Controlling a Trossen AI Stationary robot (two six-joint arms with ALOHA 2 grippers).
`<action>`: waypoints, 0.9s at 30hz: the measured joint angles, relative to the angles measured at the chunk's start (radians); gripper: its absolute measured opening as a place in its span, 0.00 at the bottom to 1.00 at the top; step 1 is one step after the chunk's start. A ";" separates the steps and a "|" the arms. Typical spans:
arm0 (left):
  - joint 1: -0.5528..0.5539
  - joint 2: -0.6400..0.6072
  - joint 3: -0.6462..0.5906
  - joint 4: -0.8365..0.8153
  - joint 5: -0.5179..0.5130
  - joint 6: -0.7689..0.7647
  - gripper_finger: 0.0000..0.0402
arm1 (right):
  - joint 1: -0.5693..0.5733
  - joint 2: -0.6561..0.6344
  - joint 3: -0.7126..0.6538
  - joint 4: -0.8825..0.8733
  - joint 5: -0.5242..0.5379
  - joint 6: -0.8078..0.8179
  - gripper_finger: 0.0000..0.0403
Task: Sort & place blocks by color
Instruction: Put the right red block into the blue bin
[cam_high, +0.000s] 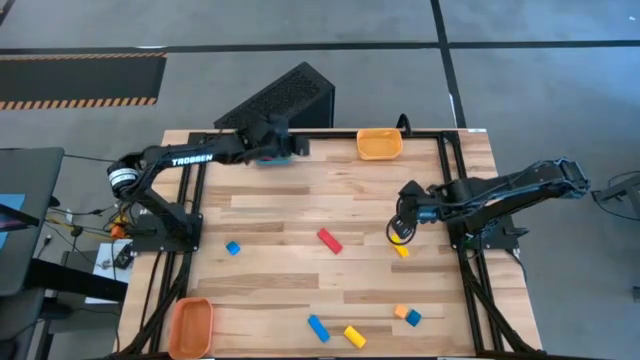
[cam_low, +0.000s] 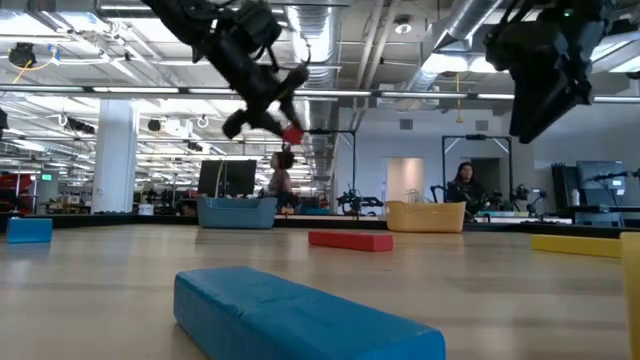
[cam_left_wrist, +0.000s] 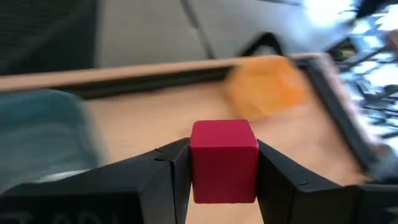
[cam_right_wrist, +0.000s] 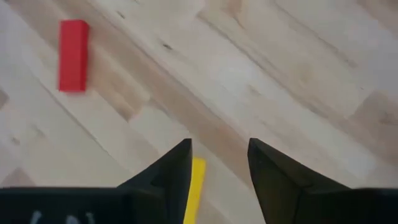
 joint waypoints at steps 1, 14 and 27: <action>0.030 0.000 0.000 -0.020 -0.002 0.007 0.29 | 0.006 -0.003 -0.005 0.016 0.002 0.022 0.43; 0.317 0.008 -0.006 -0.137 -0.002 0.204 0.29 | -0.097 -0.028 -0.014 0.241 0.032 0.038 0.40; 0.355 0.162 -0.006 -0.150 0.091 0.254 0.30 | -0.243 -0.027 -0.013 0.309 0.030 0.008 0.40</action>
